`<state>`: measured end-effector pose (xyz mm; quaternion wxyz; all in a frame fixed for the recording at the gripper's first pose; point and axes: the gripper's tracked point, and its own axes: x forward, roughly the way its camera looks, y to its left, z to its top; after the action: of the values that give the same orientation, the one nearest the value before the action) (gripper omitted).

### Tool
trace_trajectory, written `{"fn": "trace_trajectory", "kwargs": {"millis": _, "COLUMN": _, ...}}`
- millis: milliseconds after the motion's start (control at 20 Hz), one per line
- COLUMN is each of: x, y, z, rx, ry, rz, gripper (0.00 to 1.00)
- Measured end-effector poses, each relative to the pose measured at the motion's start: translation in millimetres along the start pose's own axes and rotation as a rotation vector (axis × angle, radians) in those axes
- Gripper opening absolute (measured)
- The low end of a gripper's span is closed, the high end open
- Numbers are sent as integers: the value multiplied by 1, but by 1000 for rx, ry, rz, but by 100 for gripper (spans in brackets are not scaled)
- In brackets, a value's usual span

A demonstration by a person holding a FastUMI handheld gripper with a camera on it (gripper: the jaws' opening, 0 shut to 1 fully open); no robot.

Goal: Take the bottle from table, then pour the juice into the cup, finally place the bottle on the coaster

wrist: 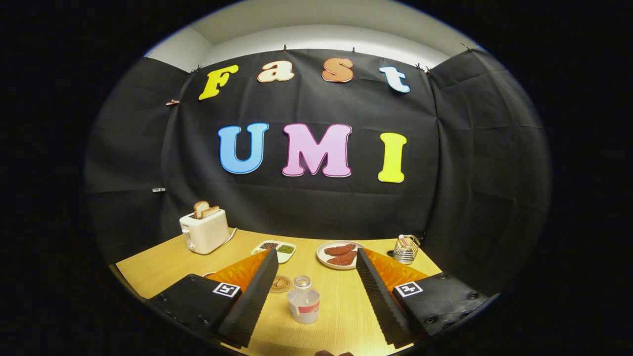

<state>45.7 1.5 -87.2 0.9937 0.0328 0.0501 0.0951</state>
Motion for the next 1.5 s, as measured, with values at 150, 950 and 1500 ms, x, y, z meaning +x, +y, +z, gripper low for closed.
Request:
{"fn": "trace_trajectory", "kwargs": {"millis": 150, "x": 12, "y": -1, "z": -12, "rx": -14, "ry": 7, "rz": 0, "gripper": 97}}
{"fn": "trace_trajectory", "kwargs": {"millis": 950, "x": 64, "y": 24, "z": -113, "rx": -67, "ry": 83, "rz": 50, "gripper": 97}}
{"fn": "trace_trajectory", "kwargs": {"millis": 1500, "x": 88, "y": 29, "z": -172, "rx": -5, "ry": 174, "rz": 50, "gripper": 98}}
